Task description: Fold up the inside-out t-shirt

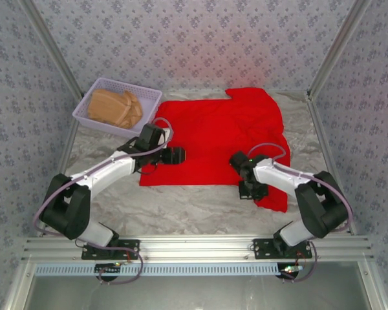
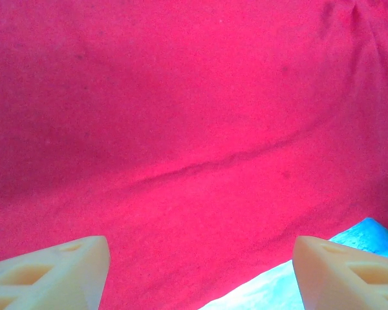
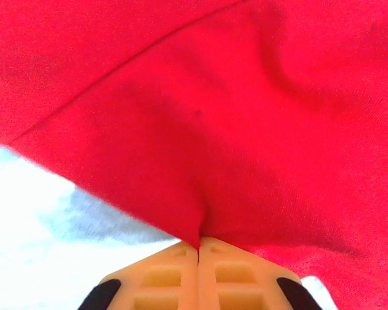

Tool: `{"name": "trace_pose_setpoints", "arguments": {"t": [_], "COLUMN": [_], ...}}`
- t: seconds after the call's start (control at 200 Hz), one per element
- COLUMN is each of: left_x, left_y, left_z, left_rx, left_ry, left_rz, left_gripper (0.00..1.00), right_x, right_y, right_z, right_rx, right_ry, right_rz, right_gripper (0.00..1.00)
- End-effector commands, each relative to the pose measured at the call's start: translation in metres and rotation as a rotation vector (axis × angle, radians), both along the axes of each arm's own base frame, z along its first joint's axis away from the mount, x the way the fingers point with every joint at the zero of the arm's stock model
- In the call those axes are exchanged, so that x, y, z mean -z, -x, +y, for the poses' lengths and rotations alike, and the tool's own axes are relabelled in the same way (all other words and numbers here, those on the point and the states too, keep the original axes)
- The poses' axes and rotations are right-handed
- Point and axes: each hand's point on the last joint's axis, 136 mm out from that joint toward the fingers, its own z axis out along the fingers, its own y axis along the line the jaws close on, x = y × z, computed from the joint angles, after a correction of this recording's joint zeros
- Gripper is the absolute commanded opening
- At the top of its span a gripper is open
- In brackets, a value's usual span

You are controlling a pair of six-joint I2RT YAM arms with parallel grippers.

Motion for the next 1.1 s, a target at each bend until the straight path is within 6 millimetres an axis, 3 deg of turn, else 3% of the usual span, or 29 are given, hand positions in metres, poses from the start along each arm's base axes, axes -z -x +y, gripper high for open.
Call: {"name": "trace_pose_setpoints", "arguments": {"t": [0.0,0.165,0.29,0.425,0.505,0.675,0.849,1.094], "left_x": [-0.001,0.005,0.008,0.006,0.004,0.005,0.002,-0.006], "left_y": [0.006,0.011,0.013,0.013,0.014,0.016,0.019,0.025], "left_z": [0.009,0.013,0.015,0.015,0.016,0.018,0.017,0.012], "left_rx": [-0.001,0.001,-0.001,0.001,-0.001,0.002,0.004,0.014], "left_ry": [-0.030,-0.050,-0.059,-0.058,-0.061,-0.066,-0.048,0.008], "left_rz": [-0.013,0.003,0.007,0.008,0.001,0.003,0.001,-0.005], "left_gripper": [0.75,0.75,0.75,0.75,0.75,0.75,0.75,0.75], "right_x": [-0.023,-0.046,-0.046,-0.031,-0.024,-0.044,-0.056,-0.046], "right_y": [0.014,0.023,0.023,0.019,0.021,0.015,0.024,0.052], "right_z": [0.019,0.030,0.031,0.024,0.018,-0.002,-0.029,-0.056], "right_rx": [-0.029,0.034,0.087,0.092,0.090,0.121,0.253,0.524], "right_ry": [-0.195,-0.445,-0.543,-0.473,-0.407,-0.308,-0.187,-0.119], "right_rz": [0.055,0.068,0.082,0.100,0.118,0.014,-0.083,-0.110], "right_gripper": [0.00,0.00,0.00,0.07,0.19,0.38,0.43,0.44]}}
